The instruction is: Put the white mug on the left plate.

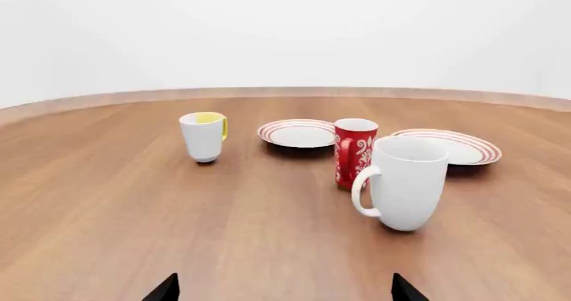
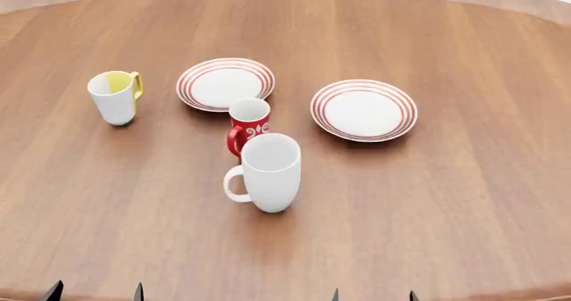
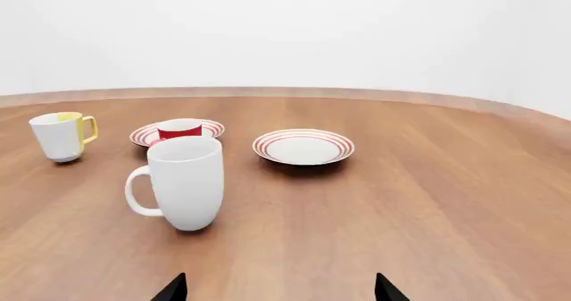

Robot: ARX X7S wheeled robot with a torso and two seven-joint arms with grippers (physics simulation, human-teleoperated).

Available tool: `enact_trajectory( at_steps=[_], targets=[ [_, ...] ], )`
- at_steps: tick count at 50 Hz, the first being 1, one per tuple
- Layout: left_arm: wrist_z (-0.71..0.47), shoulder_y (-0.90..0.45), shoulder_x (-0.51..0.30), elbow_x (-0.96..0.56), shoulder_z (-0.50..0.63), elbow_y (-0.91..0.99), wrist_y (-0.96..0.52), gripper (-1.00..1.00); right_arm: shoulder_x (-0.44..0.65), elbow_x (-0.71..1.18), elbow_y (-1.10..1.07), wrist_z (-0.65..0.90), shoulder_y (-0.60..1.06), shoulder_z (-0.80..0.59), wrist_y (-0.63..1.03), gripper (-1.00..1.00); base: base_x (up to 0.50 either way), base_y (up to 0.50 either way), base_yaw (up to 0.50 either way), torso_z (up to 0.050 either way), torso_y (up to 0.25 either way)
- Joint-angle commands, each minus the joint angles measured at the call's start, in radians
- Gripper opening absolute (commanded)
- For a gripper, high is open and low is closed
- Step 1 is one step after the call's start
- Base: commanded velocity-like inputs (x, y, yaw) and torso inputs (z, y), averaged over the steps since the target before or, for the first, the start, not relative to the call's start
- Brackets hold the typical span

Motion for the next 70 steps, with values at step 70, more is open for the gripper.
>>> enact_trajectory(
  at_steps=[70],
  targets=[
    [-0.048,0.095,-0.181,-0.094,0.068,0.418,-0.231,1.00,0.179,-0.085,-0.400,0.142,-0.016,-0.127,0.278,1.00,0.25,0.03,0.00,0.000,0.000]
  ],
)
